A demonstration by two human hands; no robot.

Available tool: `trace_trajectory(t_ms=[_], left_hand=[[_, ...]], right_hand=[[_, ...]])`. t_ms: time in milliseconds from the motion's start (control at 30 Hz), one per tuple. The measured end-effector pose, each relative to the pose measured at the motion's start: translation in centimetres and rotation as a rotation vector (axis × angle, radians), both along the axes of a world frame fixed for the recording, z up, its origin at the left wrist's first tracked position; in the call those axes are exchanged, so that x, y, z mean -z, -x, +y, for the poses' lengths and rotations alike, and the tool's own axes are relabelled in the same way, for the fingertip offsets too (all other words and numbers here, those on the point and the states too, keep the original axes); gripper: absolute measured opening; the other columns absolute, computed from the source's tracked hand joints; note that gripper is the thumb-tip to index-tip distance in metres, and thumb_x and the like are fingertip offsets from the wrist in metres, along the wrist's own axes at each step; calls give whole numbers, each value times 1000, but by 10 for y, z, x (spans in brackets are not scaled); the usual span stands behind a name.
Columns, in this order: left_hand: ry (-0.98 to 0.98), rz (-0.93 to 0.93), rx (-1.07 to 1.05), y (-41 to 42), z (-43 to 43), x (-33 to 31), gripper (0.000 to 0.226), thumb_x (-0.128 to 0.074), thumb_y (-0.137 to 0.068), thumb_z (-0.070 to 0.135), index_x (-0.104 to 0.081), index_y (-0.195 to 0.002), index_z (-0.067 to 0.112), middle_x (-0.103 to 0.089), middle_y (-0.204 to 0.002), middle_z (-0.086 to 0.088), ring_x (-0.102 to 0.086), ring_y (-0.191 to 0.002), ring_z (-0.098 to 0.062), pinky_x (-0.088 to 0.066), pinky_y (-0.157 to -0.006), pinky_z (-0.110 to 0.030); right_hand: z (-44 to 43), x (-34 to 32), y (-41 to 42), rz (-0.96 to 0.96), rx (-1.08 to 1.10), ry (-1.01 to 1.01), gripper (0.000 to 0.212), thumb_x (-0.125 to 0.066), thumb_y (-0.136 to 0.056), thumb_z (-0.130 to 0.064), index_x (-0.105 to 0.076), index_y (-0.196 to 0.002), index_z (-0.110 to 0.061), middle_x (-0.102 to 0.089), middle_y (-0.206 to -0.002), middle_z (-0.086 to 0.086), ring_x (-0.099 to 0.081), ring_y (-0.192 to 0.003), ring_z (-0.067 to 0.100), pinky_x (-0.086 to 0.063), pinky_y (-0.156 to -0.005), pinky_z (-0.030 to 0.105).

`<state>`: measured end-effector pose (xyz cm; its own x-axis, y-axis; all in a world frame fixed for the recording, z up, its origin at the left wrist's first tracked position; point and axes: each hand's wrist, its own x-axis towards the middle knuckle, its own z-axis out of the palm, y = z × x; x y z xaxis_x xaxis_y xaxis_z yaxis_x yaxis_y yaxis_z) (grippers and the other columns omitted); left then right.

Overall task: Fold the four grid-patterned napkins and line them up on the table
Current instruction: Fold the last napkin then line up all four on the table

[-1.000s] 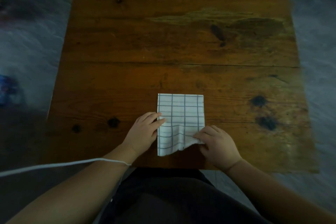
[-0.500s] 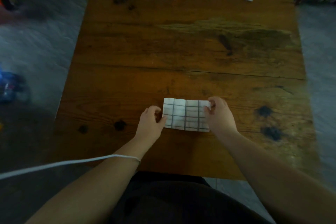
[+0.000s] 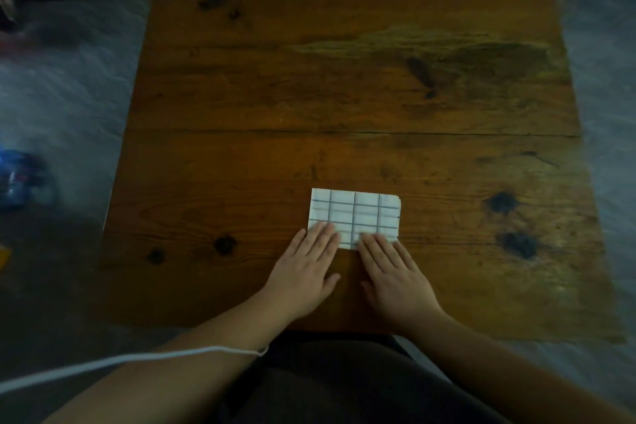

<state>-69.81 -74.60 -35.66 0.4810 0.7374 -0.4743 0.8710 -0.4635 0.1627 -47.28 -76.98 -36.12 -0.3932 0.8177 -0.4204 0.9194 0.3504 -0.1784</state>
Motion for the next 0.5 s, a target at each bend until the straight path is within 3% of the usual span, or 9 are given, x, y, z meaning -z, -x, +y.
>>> trace_trajectory(t_ms=[133, 333, 433, 500], left_hand=[[10, 55, 7, 15, -1, 4, 72, -8, -103, 62, 19, -157, 24, 29, -163, -1, 31, -149, -19, 13, -123, -48], [-7, 66, -70, 28, -11, -2, 75, -7, -101, 64, 14, -158, 21, 22, -164, -3, 25, -151, -24, 11, -123, -47], [-38, 10, -38, 3, -15, -3, 74, -15, -103, 59, 12, -159, 18, 20, -166, -7, 25, -151, -24, 11, -124, -47], [-53, -7, -9, -14, -17, -2, 73, -17, -102, 55, 10, -158, 17, 16, -167, -9, 22, -152, -25, 9, -124, -46]], right_hand=[[-6, 2, -23, -37, 36, 25, 68, -23, -102, -53, -9, -162, -23, -5, -169, -1, 3, -157, 19, -1, -123, 50], [-13, -5, -36, -19, 116, 41, 70, -20, -103, -55, -3, -162, -20, 3, -168, 0, 7, -157, 18, 6, -124, 45], [-8, -10, -14, 30, 74, -16, 67, -27, -103, -48, -16, -160, -15, -12, -168, 7, -7, -156, 23, -3, -122, 45], [-5, -8, 2, 56, 23, -16, 65, -28, -102, -44, -18, -160, -15, -17, -168, 8, -7, -156, 23, -3, -122, 45]])
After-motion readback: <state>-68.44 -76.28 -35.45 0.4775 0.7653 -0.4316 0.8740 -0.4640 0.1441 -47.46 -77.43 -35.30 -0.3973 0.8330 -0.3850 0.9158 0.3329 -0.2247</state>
